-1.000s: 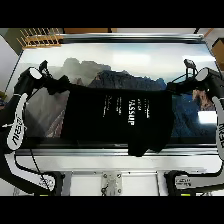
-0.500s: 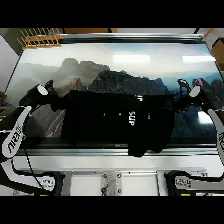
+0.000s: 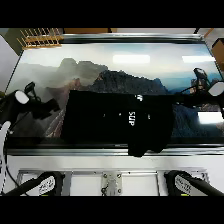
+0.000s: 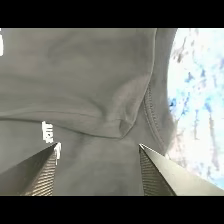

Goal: Fold the clothes and pants, and hang the long-sleeved shirts on hangers.

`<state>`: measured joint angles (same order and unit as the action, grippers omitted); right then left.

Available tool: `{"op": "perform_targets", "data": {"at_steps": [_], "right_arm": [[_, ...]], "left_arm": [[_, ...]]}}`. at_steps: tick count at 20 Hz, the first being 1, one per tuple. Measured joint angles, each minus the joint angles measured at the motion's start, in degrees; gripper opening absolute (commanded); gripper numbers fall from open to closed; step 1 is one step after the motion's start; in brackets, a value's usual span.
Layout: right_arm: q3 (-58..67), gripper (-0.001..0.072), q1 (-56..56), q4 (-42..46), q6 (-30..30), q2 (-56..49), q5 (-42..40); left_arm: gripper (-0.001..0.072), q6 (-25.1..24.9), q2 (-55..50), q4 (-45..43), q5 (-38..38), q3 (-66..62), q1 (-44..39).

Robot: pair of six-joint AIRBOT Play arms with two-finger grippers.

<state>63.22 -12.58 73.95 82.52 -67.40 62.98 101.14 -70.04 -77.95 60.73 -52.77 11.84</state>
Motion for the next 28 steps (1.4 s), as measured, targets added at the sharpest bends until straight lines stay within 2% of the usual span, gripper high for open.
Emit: {"op": "perform_targets", "data": {"at_steps": [4,8,16,17,18,19,20,24,28], "right_arm": [[0.0,0.0536,-0.4,-0.8,-0.1,6.6,1.0],[0.0,0.0535,-0.5,-2.5,-0.2,8.7,1.4],[0.0,0.0535,-0.5,-4.6,-0.2,9.3,1.5],[0.0,0.0535,-0.5,-4.6,-0.2,9.4,1.5],[0.0,0.0535,-0.5,-4.6,-0.2,9.3,1.5],[0.0,0.0536,-0.5,-4.7,-0.2,9.4,1.6],[0.0,0.0536,-0.6,-4.7,-0.2,9.4,1.6],[-2.5,0.0536,-3.2,-4.7,-0.4,9.8,5.7],[-15.6,0.0560,-11.4,-4.1,-0.4,11.8,10.3]], "left_arm": [[0.0507,2.8,9.4,0.0,0.1,15.8,4.7],[0.0506,3.7,13.8,6.5,-5.2,26.4,6.9],[0.0504,2.9,10.1,20.3,-13.4,31.1,6.1],[0.0469,2.9,9.9,21.1,-14.7,31.2,5.0],[0.0331,2.8,9.8,21.5,-16.3,31.3,3.7],[0.0136,3.0,9.8,21.5,-18.3,31.5,2.2],[0.0005,3.3,10.0,21.4,-20.2,31.6,1.1],[0.0006,4.5,12.8,20.7,-23.3,31.5,-1.1],[0.0006,4.3,16.7,17.3,-20.6,31.5,-1.7]]}}
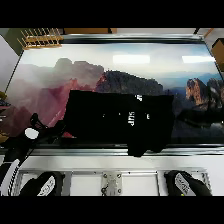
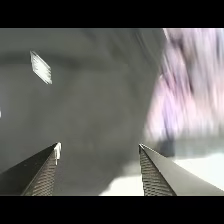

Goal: Fold the clothes and pants, and hang the long-sleeved shirts on hangers.

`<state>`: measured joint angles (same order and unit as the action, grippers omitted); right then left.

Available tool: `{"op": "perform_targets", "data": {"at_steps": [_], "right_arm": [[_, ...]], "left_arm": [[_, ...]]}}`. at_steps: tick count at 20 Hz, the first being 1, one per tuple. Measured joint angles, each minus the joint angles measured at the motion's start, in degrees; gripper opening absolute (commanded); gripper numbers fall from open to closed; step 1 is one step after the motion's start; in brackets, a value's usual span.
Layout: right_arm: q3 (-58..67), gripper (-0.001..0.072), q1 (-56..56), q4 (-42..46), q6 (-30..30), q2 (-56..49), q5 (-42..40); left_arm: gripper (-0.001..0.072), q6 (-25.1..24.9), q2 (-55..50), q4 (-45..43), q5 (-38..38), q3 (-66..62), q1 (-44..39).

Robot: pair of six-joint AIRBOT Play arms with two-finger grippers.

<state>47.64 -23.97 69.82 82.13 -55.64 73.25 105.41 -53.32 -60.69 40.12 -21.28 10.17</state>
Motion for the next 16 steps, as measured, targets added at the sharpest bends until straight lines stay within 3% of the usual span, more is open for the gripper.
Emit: {"op": "perform_targets", "data": {"at_steps": [6,11,12,14,15,16], "right_arm": [[-20.1,0.0557,-5.2,-2.6,0.2,0.7,-0.9],[-26.0,0.0553,2.2,-6.5,1.1,-0.4,-6.8],[-26.4,0.0512,4.1,-7.1,1.7,-0.8,-7.8],[-26.8,0.0507,7.7,-9.1,2.2,-1.6,-9.5],[-26.9,0.0432,9.2,-9.9,2.6,-1.9,-10.5],[-27.0,0.0237,10.6,-10.3,2.6,-2.2,-11.9]], "left_arm": [[0.0005,-1.7,3.6,-2.2,2.6,0.0,-0.2],[0.0005,-2.0,4.4,-2.6,3.1,0.0,-0.2],[0.0006,-2.1,4.5,-2.6,3.2,0.0,-0.2],[0.0005,-2.2,4.6,-2.7,3.2,0.0,-0.2],[0.0006,-2.2,4.6,-2.8,3.2,0.0,-0.2],[0.0006,-2.2,4.6,-2.8,3.2,0.0,-0.2]]}}
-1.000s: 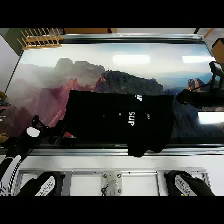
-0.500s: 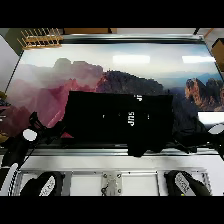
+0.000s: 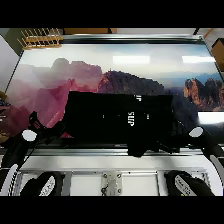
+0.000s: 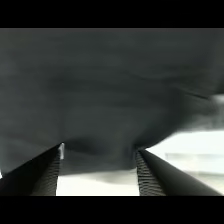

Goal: Fold the clothes and pants, and hang the long-sleeved shirts on hangers.

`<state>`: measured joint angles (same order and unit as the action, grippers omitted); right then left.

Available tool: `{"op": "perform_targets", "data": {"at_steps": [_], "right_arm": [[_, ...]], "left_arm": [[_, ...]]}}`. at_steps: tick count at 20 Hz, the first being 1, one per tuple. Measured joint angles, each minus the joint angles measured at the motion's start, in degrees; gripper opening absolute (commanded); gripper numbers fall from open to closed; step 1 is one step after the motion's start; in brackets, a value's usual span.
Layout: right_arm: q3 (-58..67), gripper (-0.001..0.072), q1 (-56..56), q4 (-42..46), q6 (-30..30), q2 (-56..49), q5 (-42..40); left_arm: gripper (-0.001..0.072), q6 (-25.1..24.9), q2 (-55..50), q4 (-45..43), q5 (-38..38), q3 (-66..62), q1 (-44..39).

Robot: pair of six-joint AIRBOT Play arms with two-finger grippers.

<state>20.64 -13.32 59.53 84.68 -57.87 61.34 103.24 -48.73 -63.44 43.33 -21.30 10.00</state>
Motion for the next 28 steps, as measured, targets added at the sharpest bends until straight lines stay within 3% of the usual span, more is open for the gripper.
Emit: {"op": "perform_targets", "data": {"at_steps": [1,2,6,12,16,28], "right_arm": [[0.0,0.0086,0.9,0.0,0.0,-0.2,-1.2],[0.2,0.0013,1.7,0.5,-0.5,-0.3,-2.1],[5.3,0.0013,3.0,4.5,-1.7,2.2,2.1],[15.5,0.0011,3.3,16.9,-2.6,10.6,18.3],[23.3,0.0011,3.4,20.0,-1.9,9.2,22.7],[45.5,0.0013,4.7,21.3,-0.5,-17.2,13.9]], "left_arm": [[0.0006,0.0,0.0,0.0,0.1,0.0,0.0],[0.0006,0.0,0.0,0.0,0.2,-0.1,0.0],[0.0005,-1.9,0.1,-0.3,3.7,-2.8,0.0],[0.0005,-3.9,5.0,-6.9,19.6,-9.4,0.0],[0.0005,-4.3,5.8,-9.5,26.1,-14.9,-0.9],[0.0005,-6.3,-28.1,-11.8,24.2,-39.5,-7.1]]}}
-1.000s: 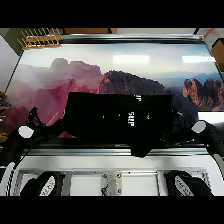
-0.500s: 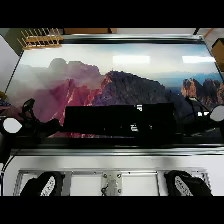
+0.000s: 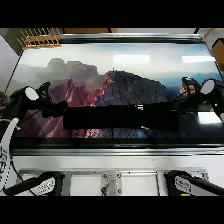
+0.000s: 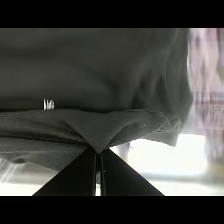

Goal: Fold the clothes and pants, and hang the long-sleeved shirts on hangers.

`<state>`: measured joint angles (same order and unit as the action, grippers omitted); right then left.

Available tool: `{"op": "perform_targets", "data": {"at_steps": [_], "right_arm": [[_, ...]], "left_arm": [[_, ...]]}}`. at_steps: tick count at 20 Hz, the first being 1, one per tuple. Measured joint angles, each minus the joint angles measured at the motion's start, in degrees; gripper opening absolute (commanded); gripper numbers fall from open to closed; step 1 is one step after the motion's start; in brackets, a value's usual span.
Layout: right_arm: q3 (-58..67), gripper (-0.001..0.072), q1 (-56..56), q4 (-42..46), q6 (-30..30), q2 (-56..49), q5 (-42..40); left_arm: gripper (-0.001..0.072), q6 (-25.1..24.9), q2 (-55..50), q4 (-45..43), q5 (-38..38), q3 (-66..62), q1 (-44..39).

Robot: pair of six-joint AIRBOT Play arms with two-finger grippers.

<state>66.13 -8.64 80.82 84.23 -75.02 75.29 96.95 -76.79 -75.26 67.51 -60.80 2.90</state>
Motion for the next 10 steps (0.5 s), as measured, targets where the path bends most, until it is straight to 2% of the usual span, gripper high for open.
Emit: {"op": "perform_targets", "data": {"at_steps": [5,6,7,8,10], "right_arm": [[1.6,0.0030,1.1,-1.5,0.0,-5.5,-7.4],[1.7,0.0195,1.1,-2.4,0.0,-6.0,-8.6],[1.8,0.0531,1.2,-3.2,0.0,-6.5,-10.3],[1.9,0.0673,1.2,-4.5,0.0,-6.7,-11.5],[2.1,0.0672,1.2,-7.8,0.0,-7.1,-14.2]], "left_arm": [[0.0006,0.0,-11.0,0.1,-0.1,-7.4,-1.0],[0.0065,0.0,-12.5,0.3,-0.1,-8.6,-1.1],[0.0366,-0.1,-13.9,0.6,0.0,-9.8,-1.2],[0.0593,-0.1,-14.9,1.1,0.0,-10.8,-1.3],[0.0589,0.0,-16.1,2.5,0.2,-13.0,-1.4]]}}
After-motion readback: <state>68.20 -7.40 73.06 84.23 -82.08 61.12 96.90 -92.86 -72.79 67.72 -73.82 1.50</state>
